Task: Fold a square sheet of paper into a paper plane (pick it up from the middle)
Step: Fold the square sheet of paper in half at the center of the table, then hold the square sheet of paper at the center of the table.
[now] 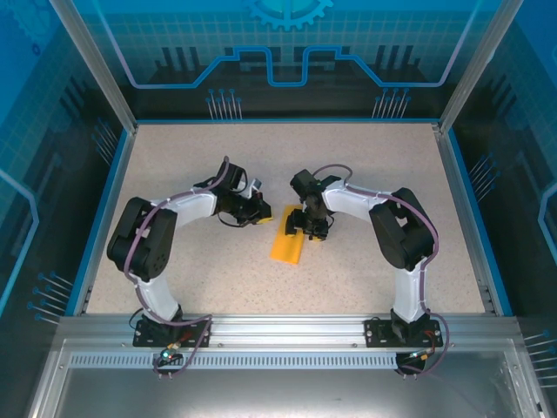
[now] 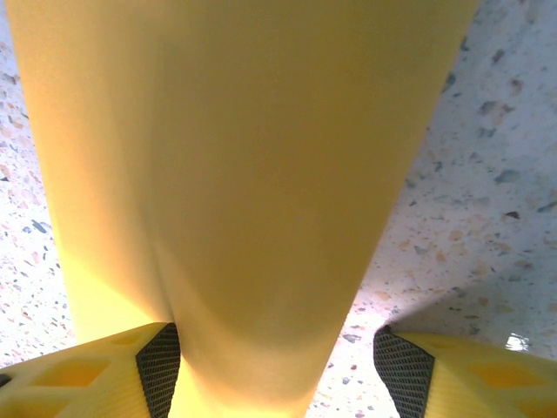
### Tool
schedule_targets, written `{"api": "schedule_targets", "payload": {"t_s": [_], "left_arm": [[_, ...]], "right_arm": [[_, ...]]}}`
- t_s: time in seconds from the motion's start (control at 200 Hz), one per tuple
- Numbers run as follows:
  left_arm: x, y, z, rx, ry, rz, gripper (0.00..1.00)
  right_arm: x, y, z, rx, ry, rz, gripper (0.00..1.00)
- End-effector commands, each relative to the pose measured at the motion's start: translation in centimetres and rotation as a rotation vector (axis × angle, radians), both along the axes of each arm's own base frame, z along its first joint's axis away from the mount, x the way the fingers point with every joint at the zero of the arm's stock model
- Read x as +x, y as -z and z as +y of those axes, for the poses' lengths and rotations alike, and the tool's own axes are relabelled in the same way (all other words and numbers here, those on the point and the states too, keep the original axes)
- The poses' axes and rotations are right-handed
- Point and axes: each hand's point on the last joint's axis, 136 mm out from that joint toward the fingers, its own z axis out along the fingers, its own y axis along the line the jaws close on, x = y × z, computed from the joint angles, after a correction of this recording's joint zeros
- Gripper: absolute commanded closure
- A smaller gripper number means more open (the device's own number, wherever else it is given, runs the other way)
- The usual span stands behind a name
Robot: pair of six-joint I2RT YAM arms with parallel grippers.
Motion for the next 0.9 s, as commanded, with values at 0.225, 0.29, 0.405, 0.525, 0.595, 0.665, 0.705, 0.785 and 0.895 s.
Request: {"api": "schedule_targets", "payload": {"t_s": [0.225, 0.29, 0.405, 0.525, 0.595, 0.665, 0.705, 0.785, 0.895], "left_arm": [[0.2, 1.7, -2.7, 0.008, 0.049, 0.063, 1.0], [0.1, 1.9, -2.9, 0.019, 0.053, 0.072, 1.0], [-0.3, 2.8, -3.1, 0.049, 0.068, 0.097, 1.0], [-0.7, 3.5, -3.2, 0.071, 0.075, 0.11, 1.0], [-0.8, 3.8, -3.2, 0.082, 0.076, 0.114, 1.0], [-0.9, 4.2, -3.2, 0.092, 0.075, 0.121, 1.0], [-0.9, 4.3, -3.3, 0.091, 0.077, 0.12, 1.0], [-1.1, 4.5, -3.5, 0.092, 0.085, 0.126, 1.0], [-1.4, 5.0, -3.3, 0.106, 0.089, 0.134, 1.0]], "right_arm": [[-2.1, 5.8, -2.2, -0.123, -0.004, 0.087, 0.32], [-2.2, 5.8, -2.2, -0.122, -0.004, 0.088, 0.32], [-2.3, 6.0, -2.2, -0.122, -0.002, 0.091, 0.32], [-2.3, 6.0, -2.1, -0.118, -0.004, 0.09, 0.32], [-2.2, 6.0, -2.0, -0.116, -0.004, 0.089, 0.32], [-2.3, 6.0, -2.0, -0.114, -0.006, 0.091, 0.32], [-2.4, 6.1, -2.0, -0.115, -0.006, 0.093, 0.32], [-2.4, 6.1, -2.0, -0.116, -0.006, 0.092, 0.32], [-2.4, 6.2, -2.0, -0.115, -0.007, 0.092, 0.32]]}}
